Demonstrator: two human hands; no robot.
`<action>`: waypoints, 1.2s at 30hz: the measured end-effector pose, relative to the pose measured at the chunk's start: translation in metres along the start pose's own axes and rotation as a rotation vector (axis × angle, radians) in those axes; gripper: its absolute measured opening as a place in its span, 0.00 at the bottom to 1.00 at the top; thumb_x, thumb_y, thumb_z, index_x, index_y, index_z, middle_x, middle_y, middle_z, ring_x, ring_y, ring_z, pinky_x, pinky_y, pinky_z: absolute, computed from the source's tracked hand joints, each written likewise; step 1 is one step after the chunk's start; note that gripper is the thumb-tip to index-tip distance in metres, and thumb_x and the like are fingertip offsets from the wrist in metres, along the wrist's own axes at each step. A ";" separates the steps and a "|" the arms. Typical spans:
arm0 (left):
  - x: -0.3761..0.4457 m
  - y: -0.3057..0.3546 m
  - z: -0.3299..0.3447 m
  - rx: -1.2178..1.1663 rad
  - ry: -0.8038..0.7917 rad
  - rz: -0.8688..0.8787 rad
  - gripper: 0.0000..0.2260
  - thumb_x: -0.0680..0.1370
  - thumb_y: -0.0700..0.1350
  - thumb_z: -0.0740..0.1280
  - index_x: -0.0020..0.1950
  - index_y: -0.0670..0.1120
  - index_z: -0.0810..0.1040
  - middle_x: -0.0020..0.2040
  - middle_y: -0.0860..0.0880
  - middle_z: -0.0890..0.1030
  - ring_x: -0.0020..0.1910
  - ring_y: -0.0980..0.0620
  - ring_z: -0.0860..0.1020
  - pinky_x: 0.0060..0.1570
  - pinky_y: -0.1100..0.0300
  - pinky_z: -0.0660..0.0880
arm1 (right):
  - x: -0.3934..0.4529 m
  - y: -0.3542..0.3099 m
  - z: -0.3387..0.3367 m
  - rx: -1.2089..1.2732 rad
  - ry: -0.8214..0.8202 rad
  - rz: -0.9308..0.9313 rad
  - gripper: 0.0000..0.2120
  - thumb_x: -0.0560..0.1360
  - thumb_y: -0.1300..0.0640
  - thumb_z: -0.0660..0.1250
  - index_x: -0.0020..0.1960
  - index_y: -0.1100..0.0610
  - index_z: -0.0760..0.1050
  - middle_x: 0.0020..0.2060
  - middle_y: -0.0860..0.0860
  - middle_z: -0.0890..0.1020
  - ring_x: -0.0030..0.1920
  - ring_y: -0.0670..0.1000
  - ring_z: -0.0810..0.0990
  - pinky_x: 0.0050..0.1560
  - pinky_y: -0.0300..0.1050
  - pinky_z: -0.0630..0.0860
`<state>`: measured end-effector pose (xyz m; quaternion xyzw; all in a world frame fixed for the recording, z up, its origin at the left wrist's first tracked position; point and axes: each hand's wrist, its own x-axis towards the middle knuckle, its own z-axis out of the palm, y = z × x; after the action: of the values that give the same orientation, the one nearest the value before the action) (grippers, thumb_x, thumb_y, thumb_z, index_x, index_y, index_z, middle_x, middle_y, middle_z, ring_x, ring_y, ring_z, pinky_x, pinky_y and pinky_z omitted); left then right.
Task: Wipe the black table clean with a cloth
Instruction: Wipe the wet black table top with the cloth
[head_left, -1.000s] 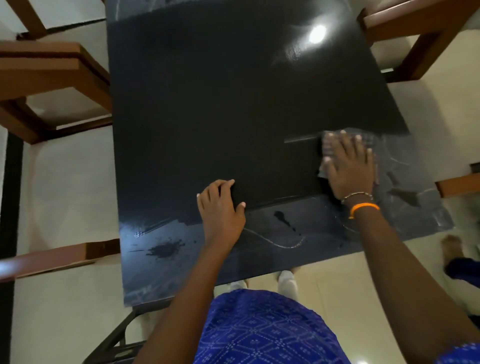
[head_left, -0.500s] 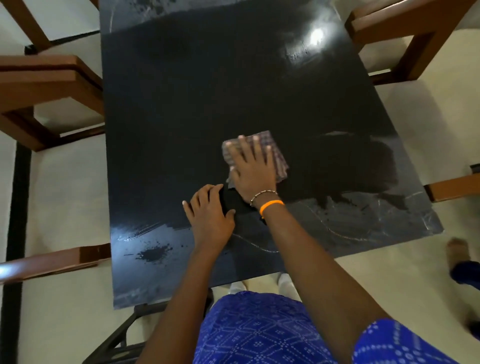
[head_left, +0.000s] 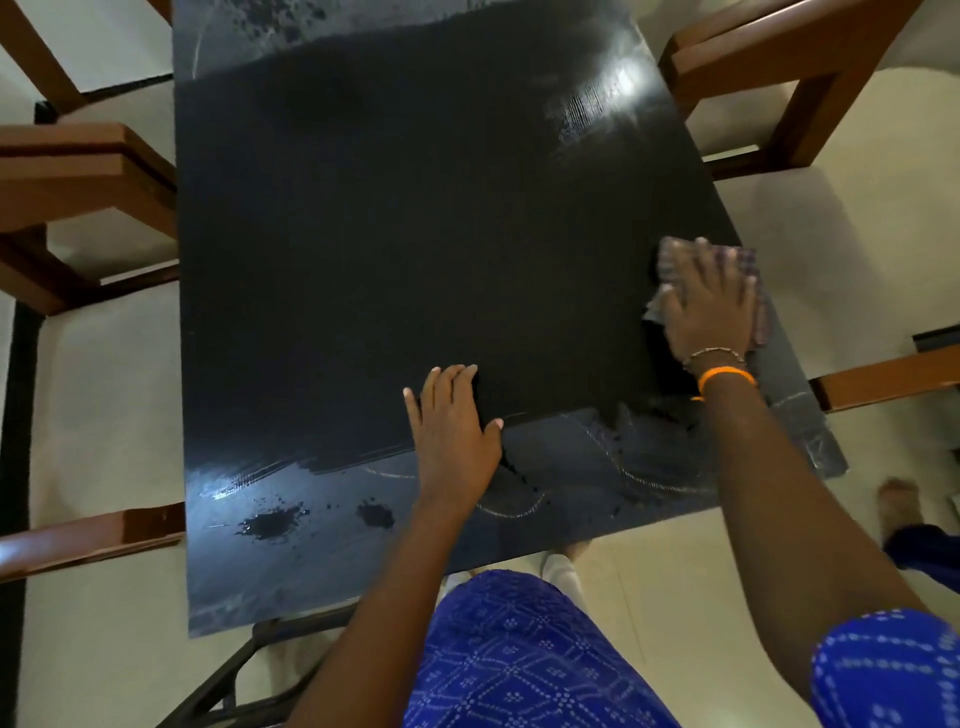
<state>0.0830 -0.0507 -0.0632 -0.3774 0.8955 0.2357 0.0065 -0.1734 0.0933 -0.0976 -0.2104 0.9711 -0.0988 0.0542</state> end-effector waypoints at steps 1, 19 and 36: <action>0.000 0.003 0.002 0.002 -0.012 0.009 0.29 0.74 0.47 0.67 0.73 0.48 0.61 0.72 0.49 0.64 0.75 0.49 0.55 0.74 0.46 0.41 | 0.003 0.013 -0.004 0.008 0.002 0.051 0.31 0.72 0.46 0.48 0.75 0.49 0.55 0.76 0.52 0.56 0.76 0.59 0.51 0.74 0.60 0.46; 0.012 0.083 0.029 -0.114 -0.006 0.121 0.27 0.70 0.35 0.61 0.69 0.45 0.64 0.70 0.47 0.66 0.73 0.49 0.59 0.73 0.47 0.42 | -0.091 -0.024 0.017 0.002 -0.085 -0.447 0.26 0.76 0.46 0.51 0.74 0.45 0.57 0.75 0.49 0.60 0.75 0.57 0.55 0.73 0.57 0.46; 0.024 0.131 0.063 -0.020 -0.106 0.057 0.35 0.74 0.52 0.68 0.75 0.46 0.55 0.76 0.48 0.55 0.76 0.49 0.49 0.74 0.49 0.47 | 0.083 0.024 -0.017 0.010 -0.102 -0.192 0.26 0.78 0.50 0.55 0.75 0.48 0.54 0.76 0.51 0.53 0.76 0.58 0.48 0.74 0.58 0.48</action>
<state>-0.0337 0.0386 -0.0690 -0.3390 0.9018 0.2644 0.0434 -0.2611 0.0828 -0.0917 -0.3069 0.9420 -0.0973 0.0949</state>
